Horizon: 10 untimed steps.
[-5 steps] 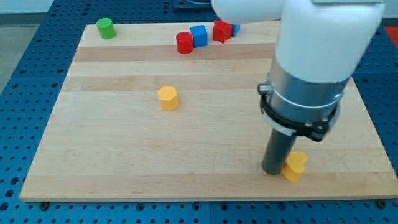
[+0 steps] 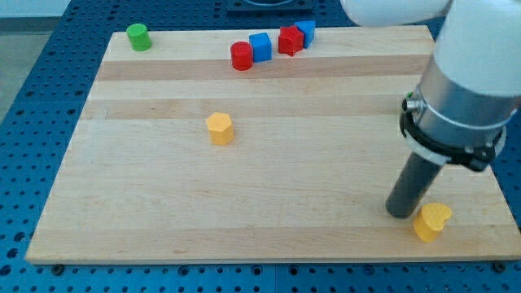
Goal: Push the green star into the yellow heart
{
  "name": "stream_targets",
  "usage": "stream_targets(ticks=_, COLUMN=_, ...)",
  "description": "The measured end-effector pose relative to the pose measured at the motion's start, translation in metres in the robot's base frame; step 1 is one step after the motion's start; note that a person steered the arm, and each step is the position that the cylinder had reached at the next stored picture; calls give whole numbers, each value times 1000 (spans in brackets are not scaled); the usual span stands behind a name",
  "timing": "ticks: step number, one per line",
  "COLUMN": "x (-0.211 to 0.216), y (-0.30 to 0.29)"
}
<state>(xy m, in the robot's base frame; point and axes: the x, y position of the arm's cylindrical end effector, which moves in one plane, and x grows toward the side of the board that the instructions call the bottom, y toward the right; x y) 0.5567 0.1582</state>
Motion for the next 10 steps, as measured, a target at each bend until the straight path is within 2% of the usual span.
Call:
stream_targets(ticks=3, x=-106, y=0)
stream_targets(ticks=4, x=-127, y=0)
stream_targets(ticks=8, x=-204, y=1)
stream_targets(ticks=10, x=-207, y=63)
